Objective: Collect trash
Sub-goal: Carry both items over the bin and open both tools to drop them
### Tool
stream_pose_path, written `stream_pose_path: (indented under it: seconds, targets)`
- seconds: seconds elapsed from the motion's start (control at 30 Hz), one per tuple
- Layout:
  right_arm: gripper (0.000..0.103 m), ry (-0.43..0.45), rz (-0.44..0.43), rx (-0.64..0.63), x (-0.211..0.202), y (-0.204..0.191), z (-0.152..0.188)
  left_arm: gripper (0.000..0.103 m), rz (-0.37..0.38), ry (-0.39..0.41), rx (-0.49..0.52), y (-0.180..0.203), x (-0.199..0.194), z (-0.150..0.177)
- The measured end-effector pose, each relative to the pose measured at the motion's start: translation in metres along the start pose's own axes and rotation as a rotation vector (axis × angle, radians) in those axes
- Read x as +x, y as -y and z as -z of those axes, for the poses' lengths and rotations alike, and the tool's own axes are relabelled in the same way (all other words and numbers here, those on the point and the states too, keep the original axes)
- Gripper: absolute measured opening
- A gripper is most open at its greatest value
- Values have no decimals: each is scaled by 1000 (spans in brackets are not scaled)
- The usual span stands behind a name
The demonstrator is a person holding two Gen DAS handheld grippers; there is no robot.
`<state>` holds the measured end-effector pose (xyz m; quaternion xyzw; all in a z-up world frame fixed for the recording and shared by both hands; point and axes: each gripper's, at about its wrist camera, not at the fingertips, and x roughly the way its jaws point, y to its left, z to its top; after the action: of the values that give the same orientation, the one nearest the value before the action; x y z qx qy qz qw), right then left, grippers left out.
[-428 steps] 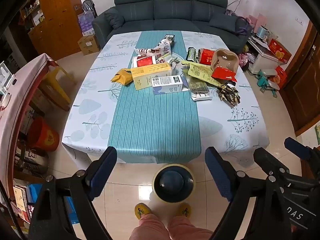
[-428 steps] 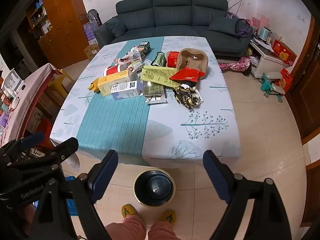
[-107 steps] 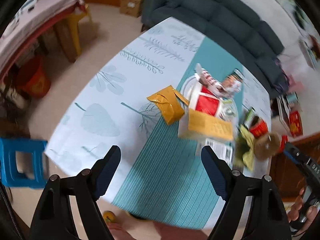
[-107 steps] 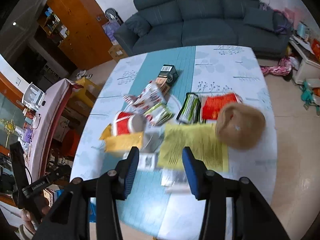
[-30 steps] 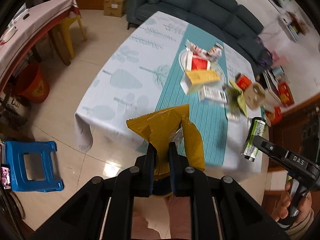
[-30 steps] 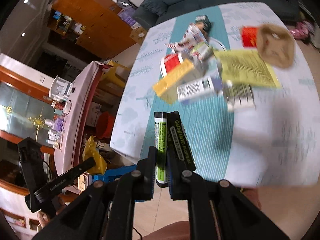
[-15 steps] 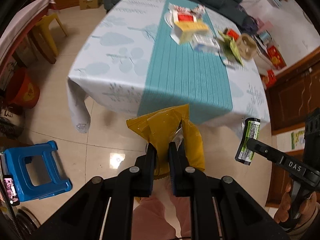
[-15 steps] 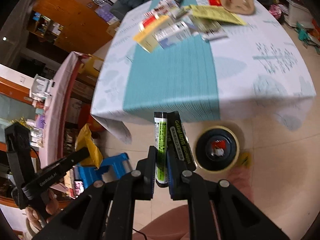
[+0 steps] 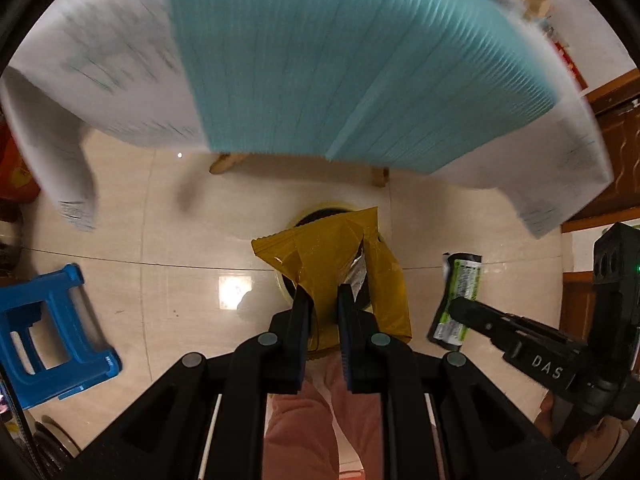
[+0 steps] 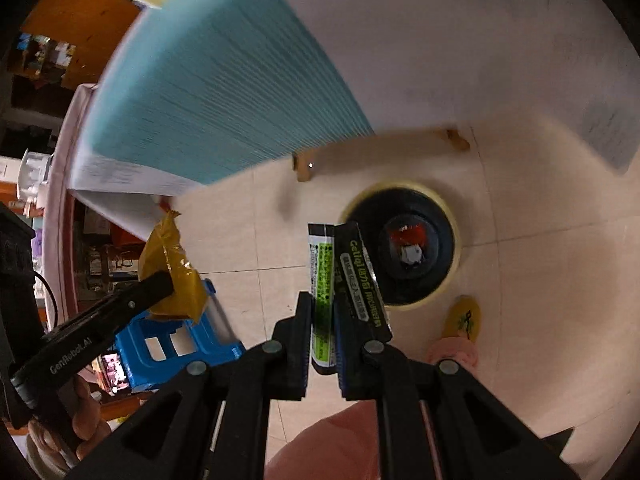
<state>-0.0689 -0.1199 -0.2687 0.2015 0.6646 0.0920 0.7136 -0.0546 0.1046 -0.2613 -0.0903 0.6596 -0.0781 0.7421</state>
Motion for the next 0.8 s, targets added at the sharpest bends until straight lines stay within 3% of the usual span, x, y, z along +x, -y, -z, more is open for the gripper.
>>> stream_pose_path:
  seconds: [0.23,0.33,0.4,0.5,0.57,0.8]
  targets:
    - [10,-38,-3,36,94,63,-7,15,-17,-46,32,18,112,-3]
    - [10,-40,-2,53,123,82,-10,28,-5,-42,31,21,146,-4]
    - [13,-35,-9,62,137,91,-14,56,3,-42,23,21,163,-6]
    - [14,-30,-29,81,153,105,-20,75,18,-35,10,16,178,-7]
    - [15,-29,-42,97,161,112,-23,78,12,-36,1,10,184,-5]
    - [31,-24,-42,105,170,121,-31,78,-28,-19,-21,5,175,-4]
